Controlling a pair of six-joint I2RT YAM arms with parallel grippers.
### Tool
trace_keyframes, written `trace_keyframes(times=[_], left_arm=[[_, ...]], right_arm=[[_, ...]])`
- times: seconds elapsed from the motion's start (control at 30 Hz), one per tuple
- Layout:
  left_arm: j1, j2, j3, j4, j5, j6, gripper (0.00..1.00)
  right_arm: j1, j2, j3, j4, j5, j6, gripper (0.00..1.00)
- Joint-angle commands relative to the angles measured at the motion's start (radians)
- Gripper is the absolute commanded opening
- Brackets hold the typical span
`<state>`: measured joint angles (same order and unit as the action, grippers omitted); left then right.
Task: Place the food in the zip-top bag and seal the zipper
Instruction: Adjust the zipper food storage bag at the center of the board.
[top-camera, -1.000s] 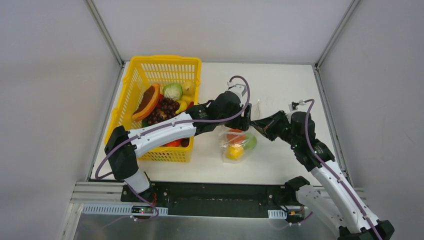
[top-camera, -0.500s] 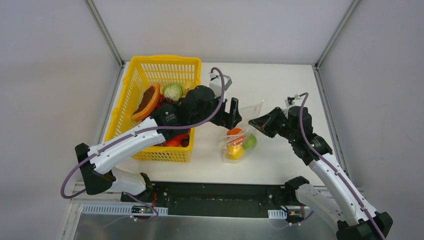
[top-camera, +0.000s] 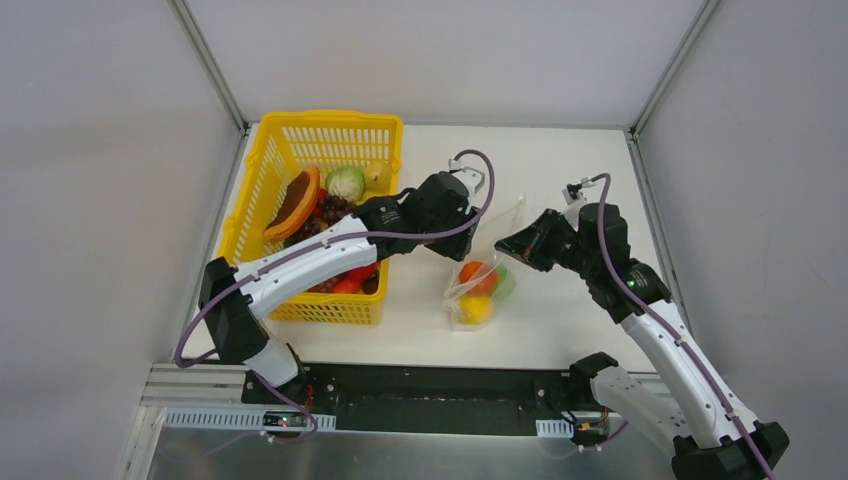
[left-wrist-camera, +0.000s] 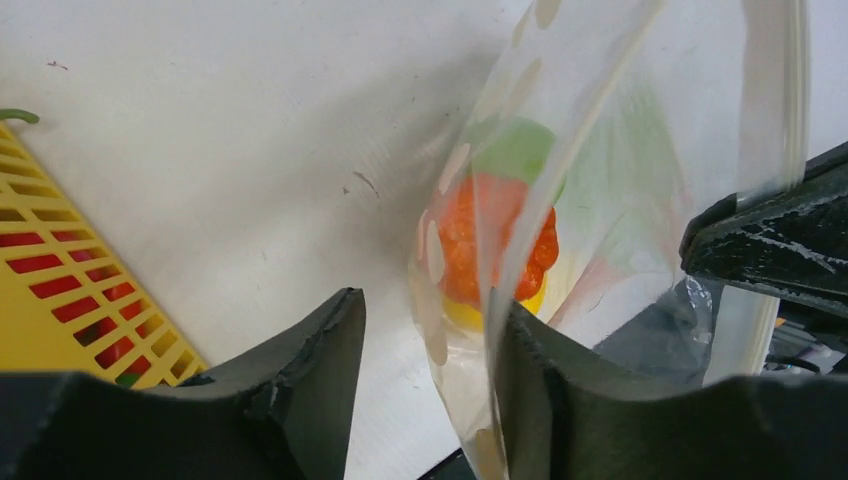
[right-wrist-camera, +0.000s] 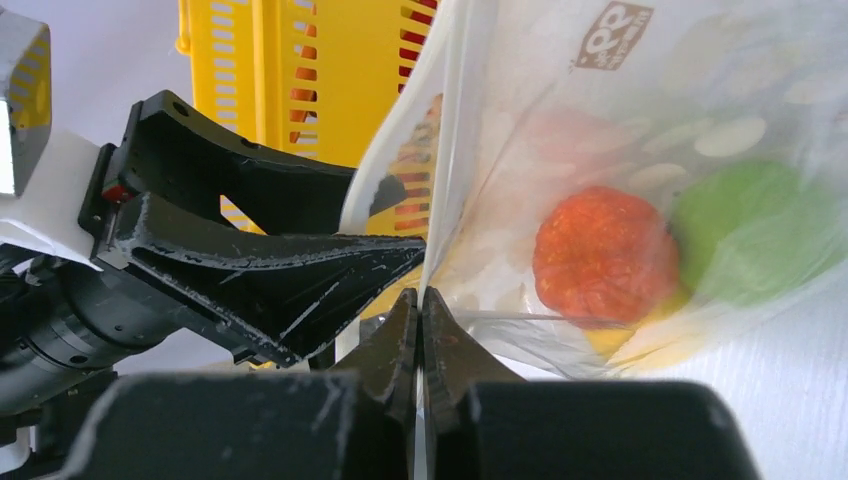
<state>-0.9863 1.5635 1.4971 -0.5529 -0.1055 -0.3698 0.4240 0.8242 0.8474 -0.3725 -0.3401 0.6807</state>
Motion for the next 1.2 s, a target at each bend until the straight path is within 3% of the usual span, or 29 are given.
trace_keyframes(times=[0.0,0.2,0.33,0.53,0.63,0.73,1.0,1.17], left_arm=[[0.012,-0.037,0.031,0.01,0.008,-0.008,0.42],[0.047,-0.101,-0.015,0.013,-0.018,-0.103,0.0],[0.048,-0.141,-0.01,0.0,0.049,-0.134,0.0],[0.045,-0.136,-0.037,-0.004,0.127,-0.201,0.01],[0.045,-0.164,-0.046,-0.003,0.137,-0.195,0.38],[0.047,-0.187,-0.04,-0.018,0.111,-0.172,0.61],[0.07,-0.291,-0.08,-0.102,-0.074,-0.109,0.89],[0.128,-0.433,-0.168,-0.057,-0.108,-0.087,0.99]], right_arm=[[-0.004,0.015,0.065,-0.038,-0.033,-0.073,0.0],[-0.005,0.057,0.211,-0.201,0.041,-0.249,0.0],[-0.005,0.088,0.29,-0.302,0.078,-0.31,0.0],[-0.004,0.049,0.278,-0.277,0.01,-0.289,0.0],[-0.004,0.064,0.336,-0.337,0.016,-0.314,0.0],[-0.005,0.083,0.357,-0.325,-0.008,-0.305,0.0],[-0.005,0.141,0.274,-0.22,-0.074,-0.241,0.0],[-0.005,0.171,0.187,-0.156,-0.058,-0.214,0.0]])
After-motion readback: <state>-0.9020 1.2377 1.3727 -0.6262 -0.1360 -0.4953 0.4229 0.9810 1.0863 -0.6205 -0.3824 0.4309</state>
